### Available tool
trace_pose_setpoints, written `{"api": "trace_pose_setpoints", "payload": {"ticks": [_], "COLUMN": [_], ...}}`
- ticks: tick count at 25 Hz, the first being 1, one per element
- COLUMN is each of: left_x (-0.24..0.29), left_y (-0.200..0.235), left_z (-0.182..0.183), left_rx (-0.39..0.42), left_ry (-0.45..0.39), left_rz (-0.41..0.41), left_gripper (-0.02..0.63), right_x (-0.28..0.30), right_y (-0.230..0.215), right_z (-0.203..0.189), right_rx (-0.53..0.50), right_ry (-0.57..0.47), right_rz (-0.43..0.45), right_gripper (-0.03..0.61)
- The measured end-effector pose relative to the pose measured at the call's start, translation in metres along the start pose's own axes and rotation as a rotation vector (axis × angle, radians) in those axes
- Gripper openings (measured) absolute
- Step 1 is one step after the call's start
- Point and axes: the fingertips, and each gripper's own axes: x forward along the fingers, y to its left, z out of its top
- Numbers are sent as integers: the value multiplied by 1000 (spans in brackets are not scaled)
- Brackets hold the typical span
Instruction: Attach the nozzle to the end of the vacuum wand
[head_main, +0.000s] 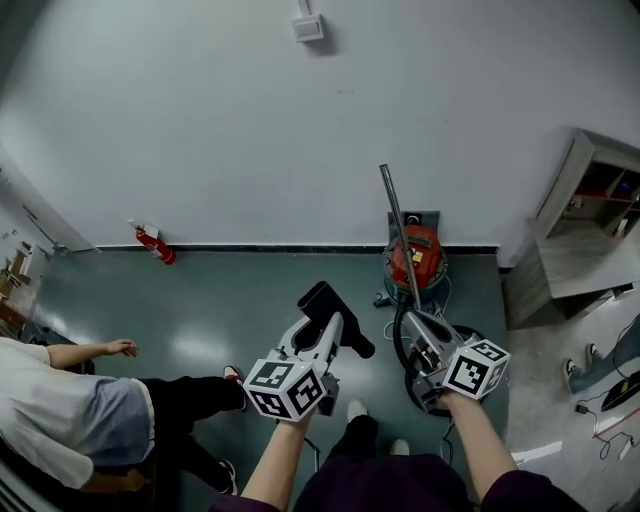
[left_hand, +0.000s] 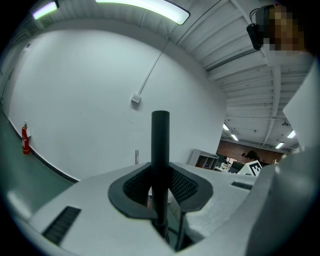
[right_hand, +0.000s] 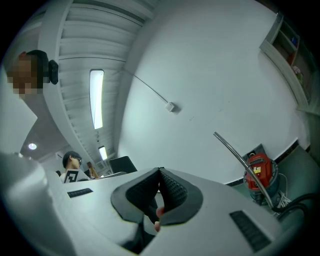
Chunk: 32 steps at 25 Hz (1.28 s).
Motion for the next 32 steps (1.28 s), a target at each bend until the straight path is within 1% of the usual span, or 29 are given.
{"api": "trace_pose_setpoints", "payload": {"ticks": [8, 13, 21, 27, 32], "left_x": [33, 48, 73, 101, 132], "left_y": [77, 112, 128, 139, 149], "left_z": [39, 49, 45, 43, 48], "left_rx": [-31, -49, -66, -61, -59], "left_ry": [26, 50, 77, 91, 93], "left_rz": [-25, -50, -89, -100, -101], "left_gripper": [87, 87, 87, 87, 87], "right_x": [82, 114, 122, 136, 152], "right_y": [-9, -13, -34, -59, -82], "right_z": [12, 13, 18, 25, 36], "right_rx": [7, 14, 17, 23, 20], "right_ry": [-3, -13, -34, -42, -42], "right_rz": [-55, -98, -156, -170, -169], "right_gripper": [18, 18, 18, 18, 18]}}
